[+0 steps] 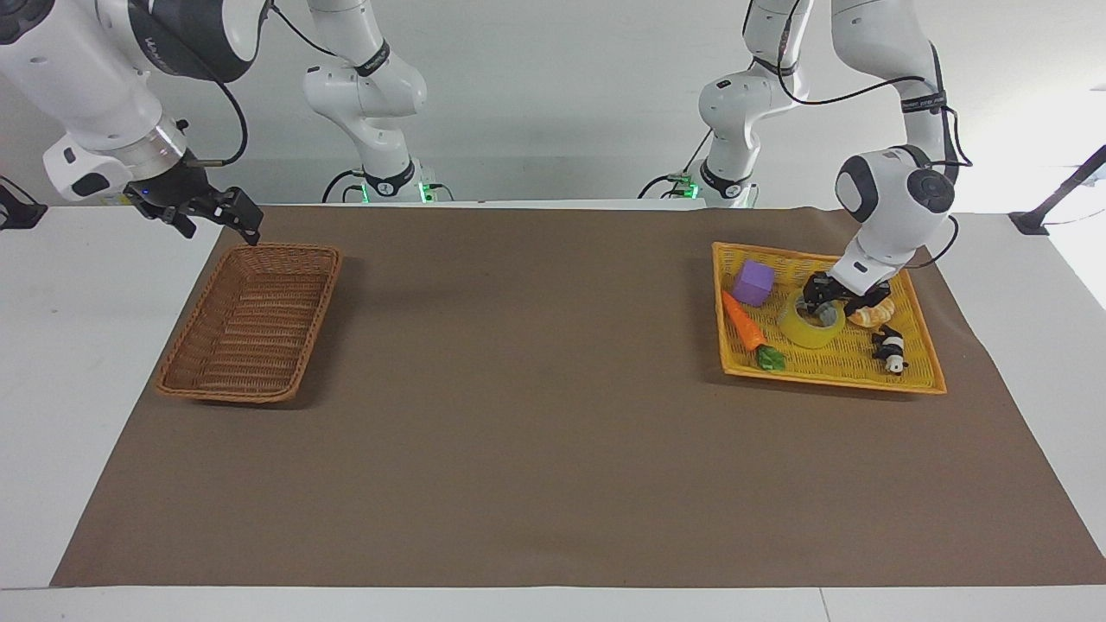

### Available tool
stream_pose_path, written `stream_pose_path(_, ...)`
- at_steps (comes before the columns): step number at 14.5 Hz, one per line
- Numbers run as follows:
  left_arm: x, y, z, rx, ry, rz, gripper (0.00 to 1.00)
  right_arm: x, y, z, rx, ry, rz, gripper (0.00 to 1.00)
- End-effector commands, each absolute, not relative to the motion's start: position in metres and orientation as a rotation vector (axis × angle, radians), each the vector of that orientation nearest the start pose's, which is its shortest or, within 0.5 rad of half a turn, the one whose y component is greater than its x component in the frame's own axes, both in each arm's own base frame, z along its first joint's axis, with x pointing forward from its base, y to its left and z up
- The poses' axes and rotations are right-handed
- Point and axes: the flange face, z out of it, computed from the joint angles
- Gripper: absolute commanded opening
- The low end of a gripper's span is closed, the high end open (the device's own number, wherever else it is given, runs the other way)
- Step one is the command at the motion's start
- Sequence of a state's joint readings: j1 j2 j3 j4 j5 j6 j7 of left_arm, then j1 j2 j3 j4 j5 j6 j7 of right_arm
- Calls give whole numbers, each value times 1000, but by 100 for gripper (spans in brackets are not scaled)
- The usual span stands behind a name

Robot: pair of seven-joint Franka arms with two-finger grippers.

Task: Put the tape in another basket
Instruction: 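Lower the left gripper into the tape roll and grasp its rim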

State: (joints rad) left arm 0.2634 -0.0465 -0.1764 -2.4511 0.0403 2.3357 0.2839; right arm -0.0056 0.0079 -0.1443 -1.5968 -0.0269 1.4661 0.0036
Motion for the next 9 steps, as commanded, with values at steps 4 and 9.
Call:
stream_pose_path(4,466,35,303,-3088,398,120,12,531,-84,601,-3143,224,228,100)
stream_pose_path(9,502,16,353,-3078,443,140,0,531,-84,601,-3143,224,228,100)
